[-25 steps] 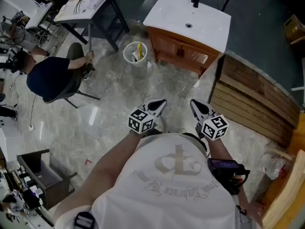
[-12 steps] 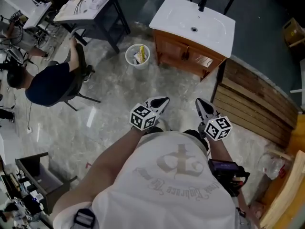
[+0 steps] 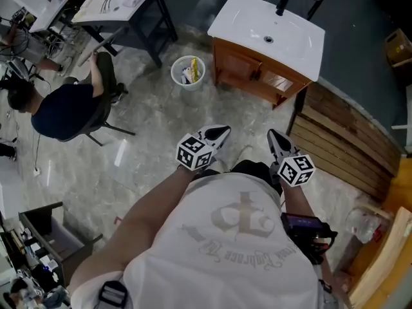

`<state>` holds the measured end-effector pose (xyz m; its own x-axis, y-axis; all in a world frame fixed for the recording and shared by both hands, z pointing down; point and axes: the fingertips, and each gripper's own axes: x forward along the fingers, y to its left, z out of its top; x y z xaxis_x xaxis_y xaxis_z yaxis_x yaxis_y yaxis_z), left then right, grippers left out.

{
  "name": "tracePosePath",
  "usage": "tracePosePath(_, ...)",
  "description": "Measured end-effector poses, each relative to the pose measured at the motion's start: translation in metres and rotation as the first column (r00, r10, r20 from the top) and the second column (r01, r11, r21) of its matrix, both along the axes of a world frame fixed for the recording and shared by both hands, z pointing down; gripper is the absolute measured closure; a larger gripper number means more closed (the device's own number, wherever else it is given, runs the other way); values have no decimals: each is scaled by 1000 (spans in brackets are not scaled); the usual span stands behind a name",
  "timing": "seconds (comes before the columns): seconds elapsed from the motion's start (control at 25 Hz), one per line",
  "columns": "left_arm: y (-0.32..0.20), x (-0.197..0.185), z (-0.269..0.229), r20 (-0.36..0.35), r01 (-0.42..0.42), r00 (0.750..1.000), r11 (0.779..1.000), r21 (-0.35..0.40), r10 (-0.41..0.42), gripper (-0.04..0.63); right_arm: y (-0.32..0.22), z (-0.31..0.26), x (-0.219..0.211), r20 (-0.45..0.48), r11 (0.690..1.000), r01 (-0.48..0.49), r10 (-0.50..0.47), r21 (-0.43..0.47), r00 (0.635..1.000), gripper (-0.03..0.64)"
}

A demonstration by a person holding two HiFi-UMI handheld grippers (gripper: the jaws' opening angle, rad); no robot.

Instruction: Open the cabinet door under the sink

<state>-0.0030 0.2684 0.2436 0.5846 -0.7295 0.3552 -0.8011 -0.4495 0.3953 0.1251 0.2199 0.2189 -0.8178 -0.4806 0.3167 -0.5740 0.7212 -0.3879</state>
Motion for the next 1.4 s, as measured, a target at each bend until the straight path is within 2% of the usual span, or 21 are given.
tracePosePath(0.4, -53, -12, 17, 5, 29, 1000, 998, -60, -29, 586, -64, 30, -23, -17, 996, 38, -39, -79, 999, 603)
tracePosePath(0.72, -117, -18, 24, 17, 73, 997, 993, -97, -71, 586, -139, 41, -44, -26, 988, 118, -122, -101, 992, 603)
tracePosePath(0.96, -166, -9, 35, 27, 85, 996, 989, -125, -82, 586, -185, 57, -41, -47, 980, 160, -166, -122, 985, 603)
tracePosePath(1.2, -204, -4, 42, 35, 127, 992, 982, -137, -123, 586, -224, 77, -33, -57, 970, 186, -197, -159, 979, 603)
tracePosePath(1.4, -219, -19, 58, 52, 185, 983, 969, -166, -178, 586, -247, 90, -48, -42, 961, 222, -231, -164, 972, 603)
